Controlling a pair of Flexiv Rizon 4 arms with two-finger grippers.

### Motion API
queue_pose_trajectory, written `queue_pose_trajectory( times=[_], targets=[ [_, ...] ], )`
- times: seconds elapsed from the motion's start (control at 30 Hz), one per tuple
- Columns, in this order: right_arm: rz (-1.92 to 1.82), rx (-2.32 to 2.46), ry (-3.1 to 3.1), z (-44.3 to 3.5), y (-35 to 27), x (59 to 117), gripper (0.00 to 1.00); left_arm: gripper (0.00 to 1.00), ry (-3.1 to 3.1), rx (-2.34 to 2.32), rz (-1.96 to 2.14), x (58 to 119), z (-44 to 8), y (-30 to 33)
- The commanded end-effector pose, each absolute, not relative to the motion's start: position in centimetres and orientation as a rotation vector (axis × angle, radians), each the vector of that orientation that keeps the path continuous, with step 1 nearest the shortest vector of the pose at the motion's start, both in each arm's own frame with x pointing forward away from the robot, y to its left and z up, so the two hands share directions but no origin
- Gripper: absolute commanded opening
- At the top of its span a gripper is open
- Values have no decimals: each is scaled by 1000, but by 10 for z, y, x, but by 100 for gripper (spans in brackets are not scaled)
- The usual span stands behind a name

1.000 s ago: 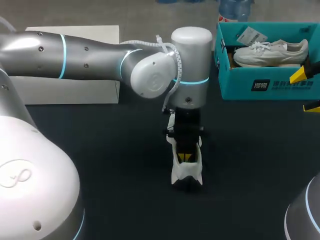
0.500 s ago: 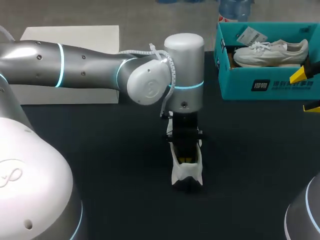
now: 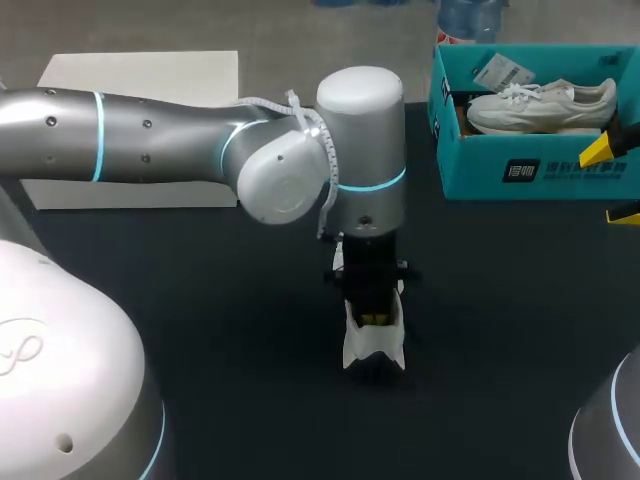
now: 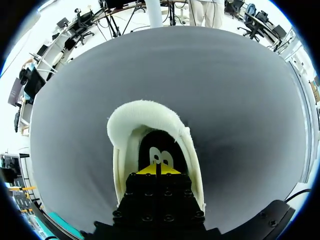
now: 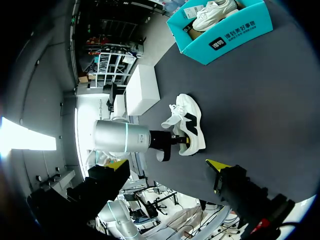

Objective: Take the shoe out of the shoebox, open the shoe tongue, remove and reinsert the insole, then place the shoe into the shoebox

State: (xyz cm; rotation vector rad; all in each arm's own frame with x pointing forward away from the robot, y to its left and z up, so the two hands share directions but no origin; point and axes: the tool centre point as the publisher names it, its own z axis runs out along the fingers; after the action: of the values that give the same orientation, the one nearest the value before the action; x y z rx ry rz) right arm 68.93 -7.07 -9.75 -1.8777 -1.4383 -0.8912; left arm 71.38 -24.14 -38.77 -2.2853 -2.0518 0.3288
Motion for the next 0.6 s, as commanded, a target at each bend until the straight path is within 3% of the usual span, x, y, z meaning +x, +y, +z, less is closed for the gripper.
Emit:
queue_pose_trajectory(
  times=[0.03, 0.6],
  targets=[
    [-890, -1880, -1438, -98, -70, 689, 100, 0, -2094, -2311, 312, 706, -392, -236],
    [-890, -1880, -1438, -98, -70, 689, 100, 0, -2137, -2349, 280, 705, -416, -251]
  ],
)
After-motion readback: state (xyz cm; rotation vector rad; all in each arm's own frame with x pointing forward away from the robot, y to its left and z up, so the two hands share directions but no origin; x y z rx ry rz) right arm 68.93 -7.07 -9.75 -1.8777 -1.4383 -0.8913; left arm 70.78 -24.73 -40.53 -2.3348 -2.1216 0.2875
